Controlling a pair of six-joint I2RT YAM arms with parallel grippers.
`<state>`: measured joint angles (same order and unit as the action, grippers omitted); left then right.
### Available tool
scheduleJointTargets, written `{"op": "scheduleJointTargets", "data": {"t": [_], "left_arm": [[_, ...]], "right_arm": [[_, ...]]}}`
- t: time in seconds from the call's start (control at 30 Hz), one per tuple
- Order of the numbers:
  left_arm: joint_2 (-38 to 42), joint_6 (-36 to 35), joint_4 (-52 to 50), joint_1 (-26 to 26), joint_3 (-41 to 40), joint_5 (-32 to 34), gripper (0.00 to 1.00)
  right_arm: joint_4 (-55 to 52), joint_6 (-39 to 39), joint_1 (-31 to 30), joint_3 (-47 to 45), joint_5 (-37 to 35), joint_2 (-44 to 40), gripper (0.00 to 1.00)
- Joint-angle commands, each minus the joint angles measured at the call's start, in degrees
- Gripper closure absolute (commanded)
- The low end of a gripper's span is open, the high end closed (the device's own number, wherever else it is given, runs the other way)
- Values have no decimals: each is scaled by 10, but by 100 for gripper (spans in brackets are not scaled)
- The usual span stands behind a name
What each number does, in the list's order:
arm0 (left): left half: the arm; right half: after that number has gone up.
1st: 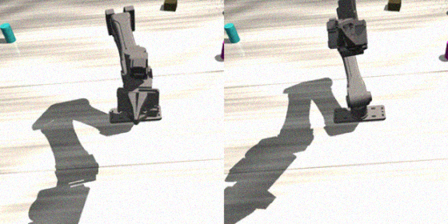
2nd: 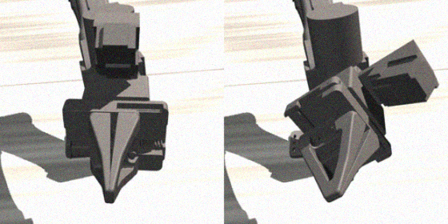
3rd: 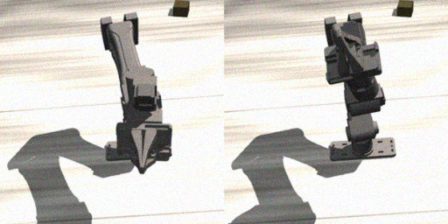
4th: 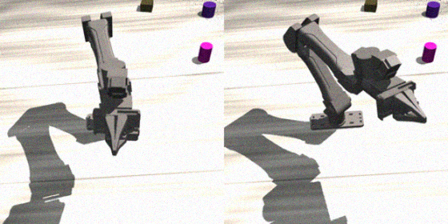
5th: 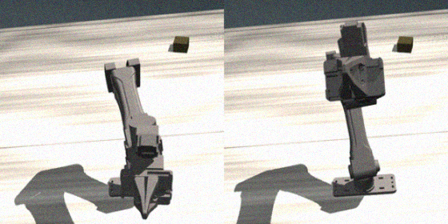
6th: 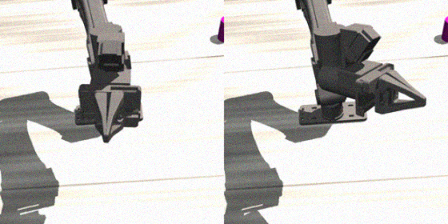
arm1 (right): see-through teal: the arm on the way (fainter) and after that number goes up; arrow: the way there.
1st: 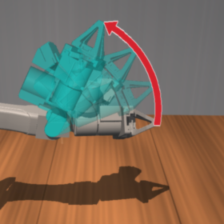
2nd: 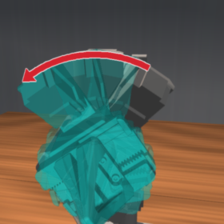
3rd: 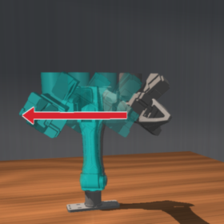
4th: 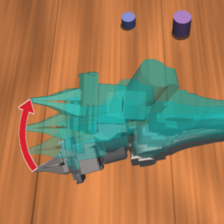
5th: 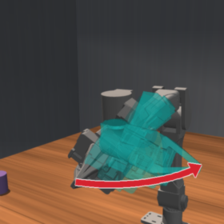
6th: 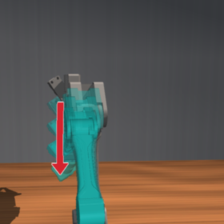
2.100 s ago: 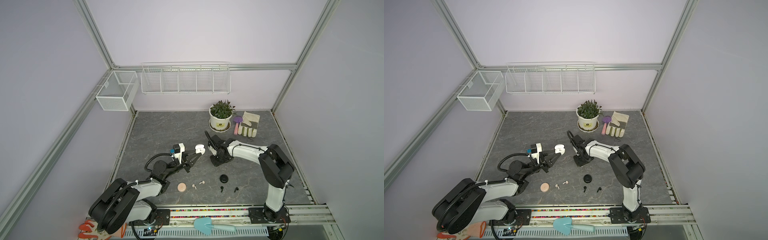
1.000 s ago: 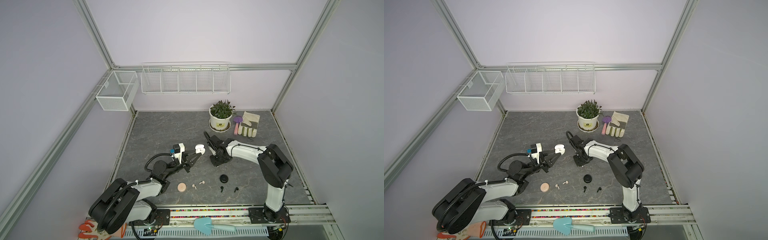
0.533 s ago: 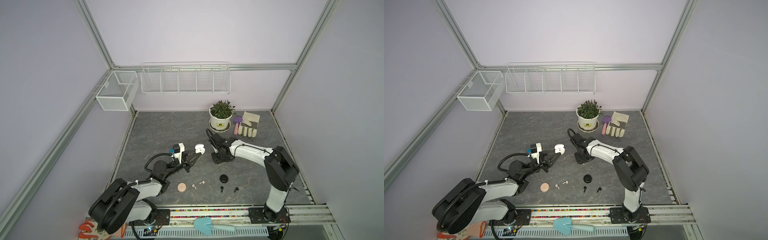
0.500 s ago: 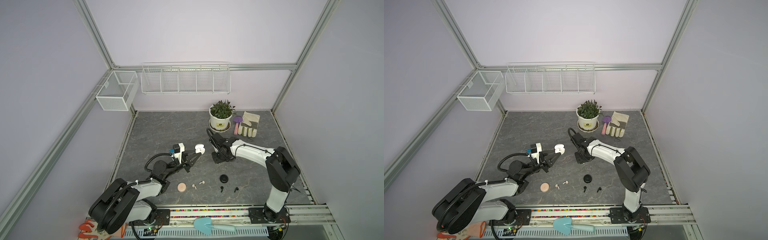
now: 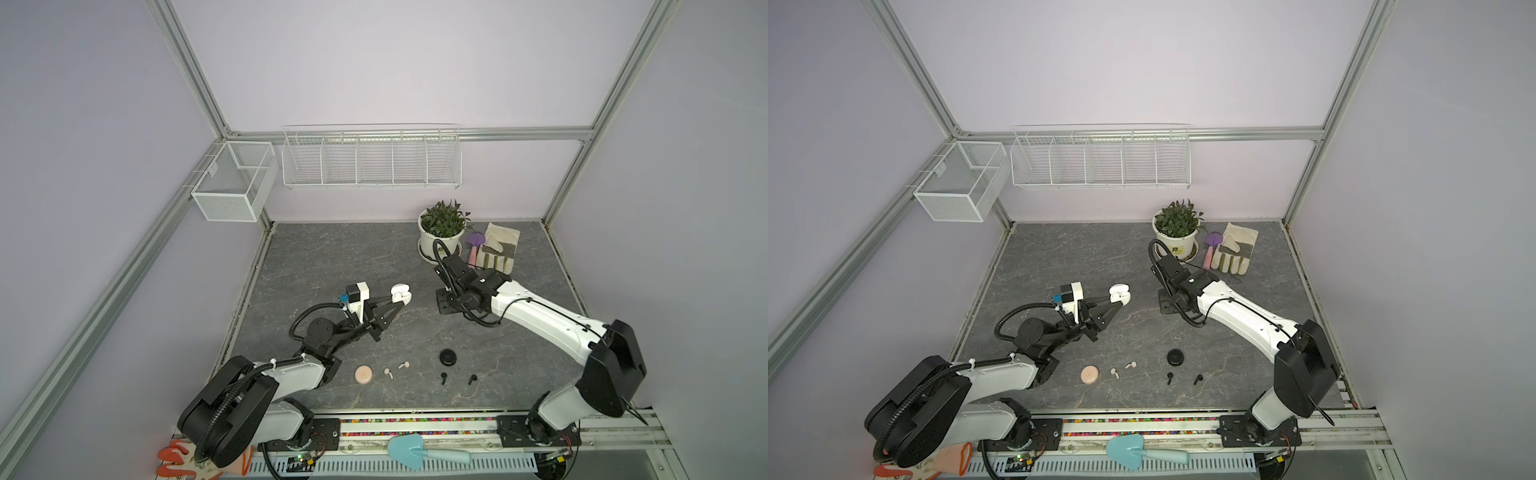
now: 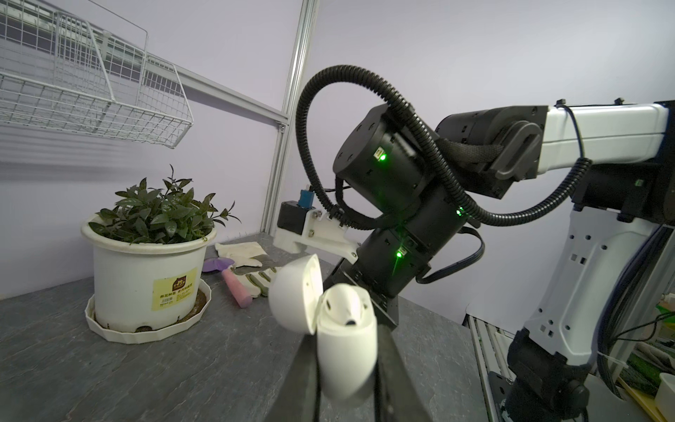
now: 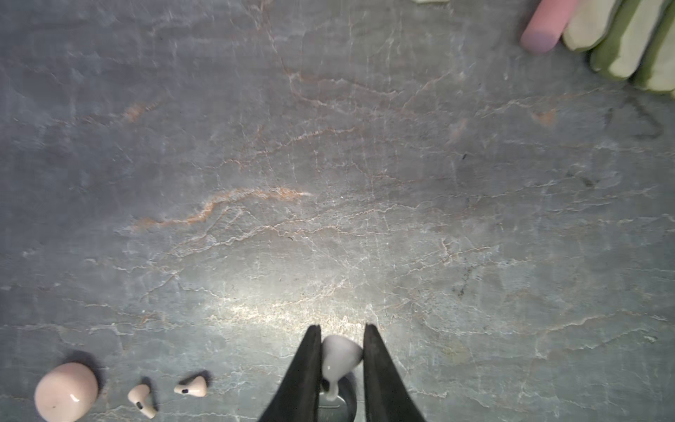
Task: Insert wireless bluetooth earbuds into charging case
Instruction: Pick up the wireless bluetooth earbud from the center of the table, then insert the wireless bluetooth earbud into the charging case.
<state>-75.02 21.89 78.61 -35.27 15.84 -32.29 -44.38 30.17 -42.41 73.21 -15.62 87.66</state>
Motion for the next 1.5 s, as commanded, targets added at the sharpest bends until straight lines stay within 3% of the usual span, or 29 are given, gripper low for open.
{"op": "scheduleJointTargets", "data": {"t": [0.0, 0.3, 0.63, 0.9, 1.47], "left_arm": [[-9, 10, 25, -2, 29, -22, 100], [-27, 17, 25, -2, 60, -49, 100], [-26, 12, 25, -2, 59, -51, 100], [-27, 9, 25, -2, 61, -54, 100], [-15, 2, 25, -2, 54, -51, 100]], "right_arm": [[-32, 31, -16, 33, -35, -43, 77], [-62, 19, -81, 135, -99, -82, 77], [-25, 12, -141, 199, -146, -64, 78], [35, 25, -189, 196, -214, -51, 79], [77, 47, -227, 153, -203, -53, 79]]}}
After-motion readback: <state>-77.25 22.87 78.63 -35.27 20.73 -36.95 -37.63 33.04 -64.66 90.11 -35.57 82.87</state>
